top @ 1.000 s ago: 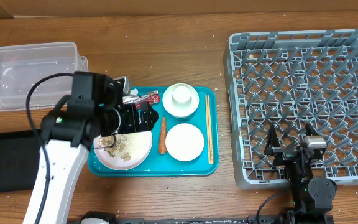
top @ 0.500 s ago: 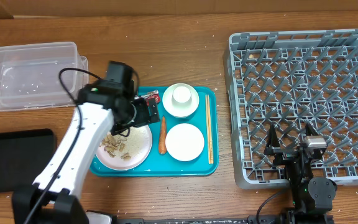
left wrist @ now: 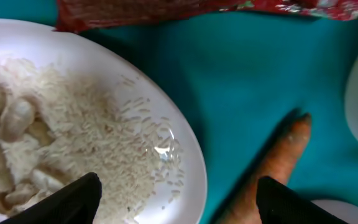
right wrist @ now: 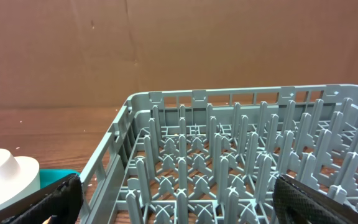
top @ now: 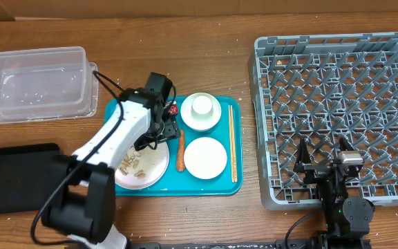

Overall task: Sort waste into correct bins and load items into the dishwasher
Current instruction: 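Grasp the white plate rim with the left gripper and lift it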

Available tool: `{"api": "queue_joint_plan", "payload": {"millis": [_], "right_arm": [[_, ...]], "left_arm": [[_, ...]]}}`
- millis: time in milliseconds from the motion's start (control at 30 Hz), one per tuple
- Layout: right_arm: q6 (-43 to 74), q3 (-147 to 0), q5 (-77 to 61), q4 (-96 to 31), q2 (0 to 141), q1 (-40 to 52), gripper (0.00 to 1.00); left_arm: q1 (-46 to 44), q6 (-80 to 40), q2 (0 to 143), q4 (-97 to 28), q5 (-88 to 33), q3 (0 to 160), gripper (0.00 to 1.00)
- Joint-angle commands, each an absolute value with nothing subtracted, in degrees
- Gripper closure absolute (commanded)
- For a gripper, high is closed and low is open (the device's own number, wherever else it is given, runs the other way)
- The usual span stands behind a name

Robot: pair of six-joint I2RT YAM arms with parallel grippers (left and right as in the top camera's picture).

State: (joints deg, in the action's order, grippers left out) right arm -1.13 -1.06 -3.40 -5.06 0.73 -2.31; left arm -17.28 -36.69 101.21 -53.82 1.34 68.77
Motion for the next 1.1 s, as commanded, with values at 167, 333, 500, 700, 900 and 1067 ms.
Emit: {"api": "queue_joint_plan", "payload": {"millis": [167, 333, 500, 700, 900, 1067], "right_arm": [[-1.32, -0.47, -3.09, -4.60, 0.16, -2.59, 0.00], [-1.30, -0.47, -3.09, -4.62, 0.16, -2.59, 0.00], [-1.32, -0.47, -3.09, -4.62, 0.16, -2.59, 0.00], [-1.32, -0.47, -3.09, -4.60, 0.16, -2.59, 0.00], [-1.32, -0.47, -3.09, -4.62, 0.16, -2.59, 0.00], [-1.32, -0.47, -3.09, -4.60, 0.16, -2.59, 0.00]], "left_arm": [[-17.67, -38.15, 108.71, -51.09, 1.43, 69.60, 0.29], [-17.69, -38.15, 108.86, -50.00, 1.93, 69.60, 0.33], [-17.72, -38.15, 108.88, -48.66, 3.70, 69.60, 0.36], [-17.78, -38.13, 109.16, -48.14, 6.66, 69.60, 0.41], [-18.96, -38.20, 109.19, -48.05, 7.49, 69.60, 0.56], [-20.82, -38.41, 109.21, -47.94, 8.14, 69.60, 0.55]]}}
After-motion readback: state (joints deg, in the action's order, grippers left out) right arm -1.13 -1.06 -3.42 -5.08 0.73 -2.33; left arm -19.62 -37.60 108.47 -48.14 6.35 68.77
